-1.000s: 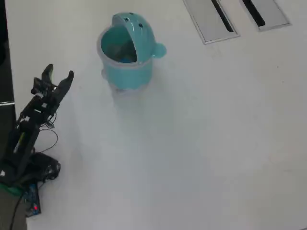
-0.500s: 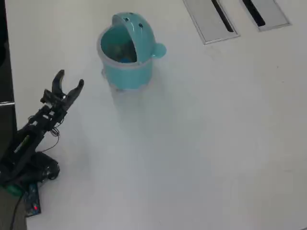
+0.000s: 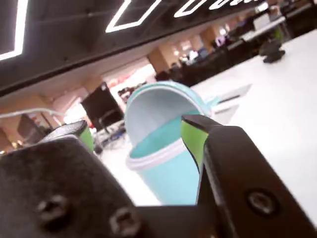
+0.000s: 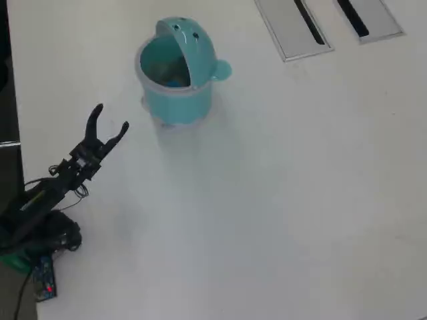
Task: Grasp RGB lego blocks and put them in the bin one by one.
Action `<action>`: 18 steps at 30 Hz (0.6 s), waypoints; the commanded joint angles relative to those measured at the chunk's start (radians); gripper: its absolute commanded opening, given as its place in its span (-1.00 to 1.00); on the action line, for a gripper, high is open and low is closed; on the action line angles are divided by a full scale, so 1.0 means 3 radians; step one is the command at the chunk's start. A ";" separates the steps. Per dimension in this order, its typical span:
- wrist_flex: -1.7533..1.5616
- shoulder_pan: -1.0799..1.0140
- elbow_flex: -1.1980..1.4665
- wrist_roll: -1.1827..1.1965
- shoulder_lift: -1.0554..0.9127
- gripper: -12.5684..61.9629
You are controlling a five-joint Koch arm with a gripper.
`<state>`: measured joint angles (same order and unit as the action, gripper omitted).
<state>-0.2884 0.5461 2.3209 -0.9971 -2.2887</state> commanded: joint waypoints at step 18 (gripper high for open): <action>-0.1227 -0.0368 0.0695 0.1202 -0.0215 0.23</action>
<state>-0.5047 0.4510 2.5602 -0.7026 -2.2887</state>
